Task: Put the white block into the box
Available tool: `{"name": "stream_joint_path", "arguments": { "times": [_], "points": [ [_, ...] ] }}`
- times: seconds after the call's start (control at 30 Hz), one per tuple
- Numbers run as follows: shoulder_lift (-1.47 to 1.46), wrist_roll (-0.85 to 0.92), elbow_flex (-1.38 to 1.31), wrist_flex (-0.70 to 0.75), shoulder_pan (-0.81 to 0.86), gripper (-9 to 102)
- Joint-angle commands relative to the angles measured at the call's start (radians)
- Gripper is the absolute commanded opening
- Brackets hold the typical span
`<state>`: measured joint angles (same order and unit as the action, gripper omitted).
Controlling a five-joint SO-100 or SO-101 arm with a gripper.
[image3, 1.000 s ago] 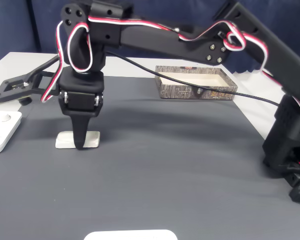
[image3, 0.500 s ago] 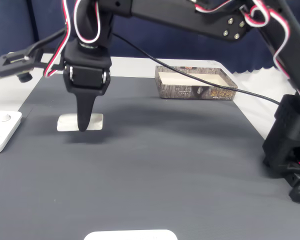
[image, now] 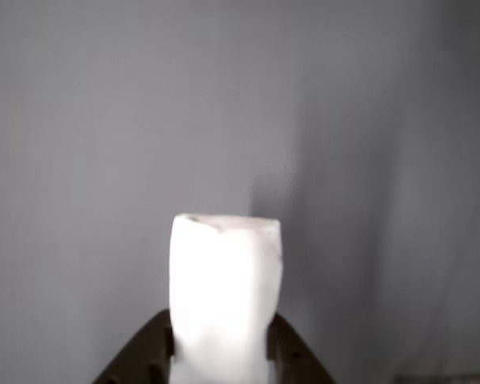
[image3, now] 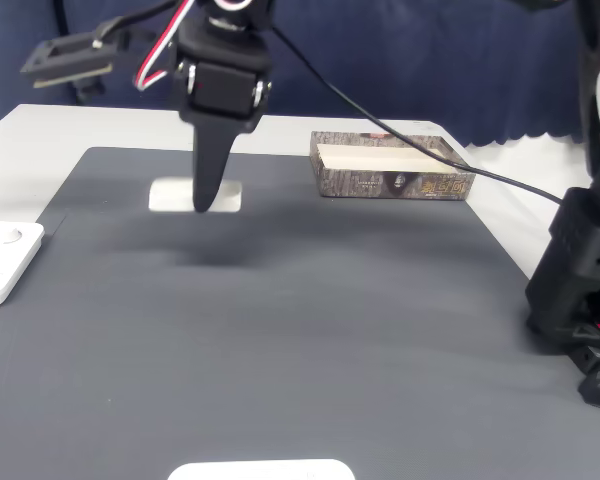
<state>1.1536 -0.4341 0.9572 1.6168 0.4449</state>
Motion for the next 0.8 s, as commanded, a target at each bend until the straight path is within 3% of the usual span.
{"name": "stream_joint_path", "arguments": {
  "times": [0.0, 0.4, 0.77],
  "points": [
    [0.196, -0.006, 0.091, -0.017, 0.064, -2],
    [0.374, -0.084, 0.322, -0.032, 0.258, -2],
    [0.374, -0.229, 0.333, -0.029, 0.5, -2]
  ]
}}
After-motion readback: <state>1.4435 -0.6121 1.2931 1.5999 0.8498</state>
